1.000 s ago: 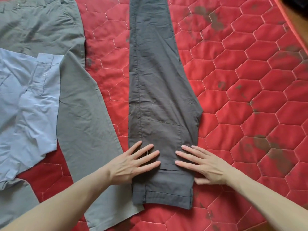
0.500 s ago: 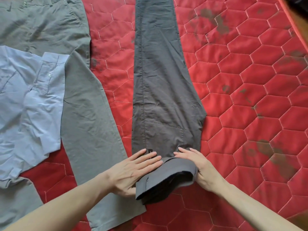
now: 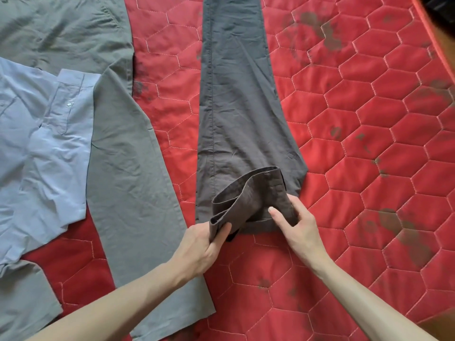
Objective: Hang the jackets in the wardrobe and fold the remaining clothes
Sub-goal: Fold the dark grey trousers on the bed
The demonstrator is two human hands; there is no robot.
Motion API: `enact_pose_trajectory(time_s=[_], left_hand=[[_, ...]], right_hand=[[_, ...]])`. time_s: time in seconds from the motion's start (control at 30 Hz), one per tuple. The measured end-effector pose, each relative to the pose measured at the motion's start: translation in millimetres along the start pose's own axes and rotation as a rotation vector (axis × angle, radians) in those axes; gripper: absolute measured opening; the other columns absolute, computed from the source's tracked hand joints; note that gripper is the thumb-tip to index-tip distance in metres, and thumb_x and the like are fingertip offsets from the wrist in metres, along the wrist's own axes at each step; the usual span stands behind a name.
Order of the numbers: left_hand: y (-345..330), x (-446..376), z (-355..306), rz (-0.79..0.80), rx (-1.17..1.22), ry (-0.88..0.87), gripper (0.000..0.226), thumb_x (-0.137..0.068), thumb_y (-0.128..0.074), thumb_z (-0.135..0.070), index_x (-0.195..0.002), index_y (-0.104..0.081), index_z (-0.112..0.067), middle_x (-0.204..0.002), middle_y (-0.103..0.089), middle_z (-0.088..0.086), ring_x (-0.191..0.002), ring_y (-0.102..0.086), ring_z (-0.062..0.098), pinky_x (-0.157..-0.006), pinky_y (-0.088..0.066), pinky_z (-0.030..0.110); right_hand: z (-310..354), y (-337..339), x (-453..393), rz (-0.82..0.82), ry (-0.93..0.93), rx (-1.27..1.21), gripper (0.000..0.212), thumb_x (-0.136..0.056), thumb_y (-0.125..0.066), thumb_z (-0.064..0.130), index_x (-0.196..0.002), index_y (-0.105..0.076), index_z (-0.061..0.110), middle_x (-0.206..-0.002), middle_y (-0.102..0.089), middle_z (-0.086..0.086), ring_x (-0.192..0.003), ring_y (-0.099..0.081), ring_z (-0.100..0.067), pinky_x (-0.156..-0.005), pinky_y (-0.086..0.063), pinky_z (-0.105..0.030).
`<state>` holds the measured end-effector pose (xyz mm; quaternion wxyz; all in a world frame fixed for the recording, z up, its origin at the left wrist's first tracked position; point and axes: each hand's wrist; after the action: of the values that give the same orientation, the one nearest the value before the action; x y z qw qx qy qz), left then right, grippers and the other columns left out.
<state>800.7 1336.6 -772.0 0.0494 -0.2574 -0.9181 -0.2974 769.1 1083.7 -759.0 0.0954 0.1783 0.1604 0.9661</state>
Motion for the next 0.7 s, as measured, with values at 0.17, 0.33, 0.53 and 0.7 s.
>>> enact_pose_trajectory(time_s=[0.17,0.33,0.53,0.7], left_hand=[[1,-13,-4,-0.029,0.413,0.375,0.059,-0.097,-0.046,-0.07,-0.102,-0.074,-0.018,-0.103,-0.078,-0.004,-0.097,-0.07,0.007,-0.092,-0.055,0.039],[5,-39,-17,-0.045,0.501,0.424,0.038,-0.106,-0.051,-0.043,-0.103,-0.075,-0.015,-0.108,-0.078,-0.01,-0.105,-0.07,0.003,-0.095,-0.053,0.027],[-18,-55,-18,-0.112,0.221,0.348,0.042,-0.102,-0.048,-0.052,-0.079,-0.049,-0.017,-0.07,-0.058,-0.008,-0.069,-0.046,0.014,-0.078,-0.046,0.053],[-26,-58,-12,-0.143,-0.018,0.357,0.025,-0.104,-0.053,-0.04,-0.084,-0.048,-0.027,-0.065,-0.061,-0.003,-0.07,-0.059,0.028,-0.069,-0.048,0.046]], right_hand=[[0,-10,-2,-0.18,-0.008,0.04,0.01,-0.103,-0.061,0.028,-0.098,-0.061,0.02,-0.082,-0.064,0.007,-0.075,-0.057,-0.018,-0.076,-0.048,-0.042],[-3,0,-7,-0.265,-0.004,0.283,0.013,-0.106,-0.054,0.032,-0.1,-0.052,0.021,-0.066,-0.057,0.004,-0.061,-0.049,-0.03,-0.063,-0.04,-0.049],[-19,25,-24,-0.253,-0.162,0.523,0.027,-0.109,-0.041,0.037,-0.11,-0.048,0.011,-0.087,-0.068,-0.032,-0.084,-0.062,-0.054,-0.062,-0.037,-0.048],[-19,29,-14,-0.265,-0.287,0.768,0.036,-0.108,-0.037,0.047,-0.108,-0.047,0.013,-0.095,-0.07,-0.029,-0.09,-0.066,-0.052,-0.069,-0.043,-0.049]])
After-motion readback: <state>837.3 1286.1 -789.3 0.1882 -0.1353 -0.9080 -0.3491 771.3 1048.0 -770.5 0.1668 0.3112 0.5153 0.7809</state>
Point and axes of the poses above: each hand's wrist, its own x-axis away from the middle knuckle, its own y-axis out of the back of the hand, z = x × y
